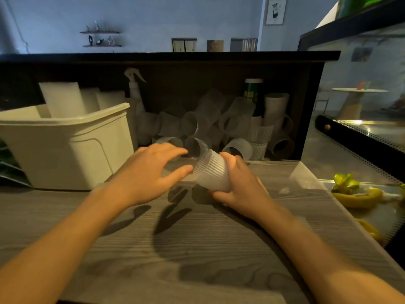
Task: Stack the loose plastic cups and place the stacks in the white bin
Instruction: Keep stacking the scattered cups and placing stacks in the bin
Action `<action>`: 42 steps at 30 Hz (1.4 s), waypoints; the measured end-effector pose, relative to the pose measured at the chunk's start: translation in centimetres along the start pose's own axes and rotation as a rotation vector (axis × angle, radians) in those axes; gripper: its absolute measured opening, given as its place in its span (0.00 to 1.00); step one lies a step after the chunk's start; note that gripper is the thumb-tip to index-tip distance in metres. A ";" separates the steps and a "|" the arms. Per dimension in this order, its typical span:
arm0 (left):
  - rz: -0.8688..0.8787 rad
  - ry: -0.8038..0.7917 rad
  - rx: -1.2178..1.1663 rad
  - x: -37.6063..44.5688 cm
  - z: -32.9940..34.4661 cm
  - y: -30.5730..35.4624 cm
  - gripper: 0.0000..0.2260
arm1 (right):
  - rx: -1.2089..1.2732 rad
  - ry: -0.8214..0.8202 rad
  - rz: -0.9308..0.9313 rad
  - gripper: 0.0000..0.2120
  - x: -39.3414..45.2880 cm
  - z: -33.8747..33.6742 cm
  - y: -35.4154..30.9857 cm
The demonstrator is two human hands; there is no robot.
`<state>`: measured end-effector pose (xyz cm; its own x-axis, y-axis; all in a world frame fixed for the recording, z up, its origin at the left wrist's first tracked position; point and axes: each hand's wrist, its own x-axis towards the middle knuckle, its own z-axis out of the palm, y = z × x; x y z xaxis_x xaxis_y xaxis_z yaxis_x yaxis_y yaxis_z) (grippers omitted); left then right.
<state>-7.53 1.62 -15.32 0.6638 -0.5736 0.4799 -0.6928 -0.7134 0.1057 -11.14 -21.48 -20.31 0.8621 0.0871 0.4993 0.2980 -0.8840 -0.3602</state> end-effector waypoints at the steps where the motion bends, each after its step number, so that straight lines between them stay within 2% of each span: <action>1: 0.000 0.011 0.078 -1.2 -0.7 -0.4 0.34 | -0.003 -0.001 -0.001 0.42 0.0 0.0 0.0; 6: -0.125 -0.160 0.265 -6.1 -3.5 -2.0 0.45 | -0.005 -0.031 0.005 0.44 -0.1 0.1 -0.2; 11: -0.235 -0.377 0.253 -8.4 -4.2 -2.9 0.51 | -0.017 -0.033 0.011 0.45 -0.5 0.2 -0.6; 13: -0.264 -0.395 0.210 -8.8 -4.0 -2.9 0.53 | -0.035 -0.035 0.002 0.45 -0.7 0.3 -0.8; 23: -0.315 -0.151 0.025 -6.6 -3.5 -1.1 0.36 | -0.084 -0.038 -0.037 0.45 -1.6 0.0 -1.3; 30: -0.205 0.112 -0.212 -4.2 -2.6 -0.9 0.26 | -0.102 -0.050 -0.074 0.44 -1.6 -0.6 -1.6; 33: -0.161 0.083 -0.217 -3.1 -2.3 -0.4 0.21 | -0.144 -0.053 -0.126 0.44 -1.7 -0.9 -2.1; 36: -0.111 0.035 -0.214 -2.0 -2.1 0.5 0.23 | -0.177 -0.042 -0.191 0.44 -1.5 -0.8 -2.4; 38: -0.100 0.052 -0.260 -1.3 -2.0 1.0 0.24 | -0.184 -0.036 -0.215 0.43 -1.5 -0.8 -2.4; 42: -0.081 0.107 -0.373 0.0 -1.4 1.5 0.21 | -0.152 -0.030 -0.198 0.43 -1.4 -0.9 -2.3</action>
<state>-8.94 1.15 -14.00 0.7013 -0.4622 0.5426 -0.7070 -0.5479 0.4471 -13.42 -19.96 -19.47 0.8054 0.2770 0.5240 0.3990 -0.9072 -0.1336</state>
